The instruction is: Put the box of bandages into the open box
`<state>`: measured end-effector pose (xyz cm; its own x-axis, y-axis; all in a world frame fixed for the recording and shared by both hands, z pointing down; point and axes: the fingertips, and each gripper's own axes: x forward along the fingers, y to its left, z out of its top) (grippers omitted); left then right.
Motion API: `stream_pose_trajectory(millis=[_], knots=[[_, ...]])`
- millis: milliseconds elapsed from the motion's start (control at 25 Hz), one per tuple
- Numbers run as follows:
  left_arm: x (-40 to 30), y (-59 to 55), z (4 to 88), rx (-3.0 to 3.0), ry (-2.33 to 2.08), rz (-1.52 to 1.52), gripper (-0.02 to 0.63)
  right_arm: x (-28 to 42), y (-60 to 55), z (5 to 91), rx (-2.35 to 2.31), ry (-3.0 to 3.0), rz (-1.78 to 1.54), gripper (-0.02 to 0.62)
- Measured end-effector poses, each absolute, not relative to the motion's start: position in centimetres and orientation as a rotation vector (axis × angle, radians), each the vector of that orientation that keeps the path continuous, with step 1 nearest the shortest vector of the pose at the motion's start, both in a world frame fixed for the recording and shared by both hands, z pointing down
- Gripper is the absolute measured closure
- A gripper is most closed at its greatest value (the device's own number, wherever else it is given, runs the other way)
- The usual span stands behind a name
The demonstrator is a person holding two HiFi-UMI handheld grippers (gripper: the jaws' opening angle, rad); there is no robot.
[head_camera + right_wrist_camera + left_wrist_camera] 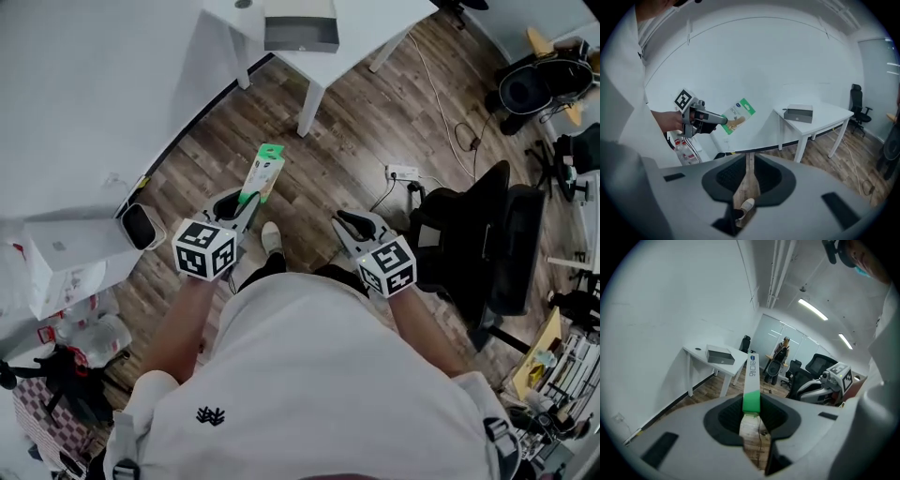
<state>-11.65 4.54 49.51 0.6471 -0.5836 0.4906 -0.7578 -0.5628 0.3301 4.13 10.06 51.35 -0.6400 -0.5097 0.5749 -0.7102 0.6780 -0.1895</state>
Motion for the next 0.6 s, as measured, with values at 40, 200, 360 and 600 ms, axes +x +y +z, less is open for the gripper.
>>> stream_pose_trajectory(millis=[40, 200, 360, 600], knots=[[-12.2, 3.9, 49.7, 2.35, -1.035, 0.447, 0.515, 3.6, 9.4, 51.2, 0.945, -2.402, 0.545, 0.54], [-13.6, 1.8, 49.9, 2.361, -1.033, 0.45, 0.516, 1.8, 7.2, 51.0, 0.923, -2.401, 0.519, 0.54], [-14.5, 0.9, 50.0, 2.343, -1.066, 0.419, 0.515, 0.3, 5.4, 50.9, 0.884, -2.406, 0.494, 0.54], [-14.4, -2.0, 50.1, 2.333, -1.088, 0.446, 0.515, -0.1, 2.6, 50.4, 0.862, -2.437, 0.495, 0.541]])
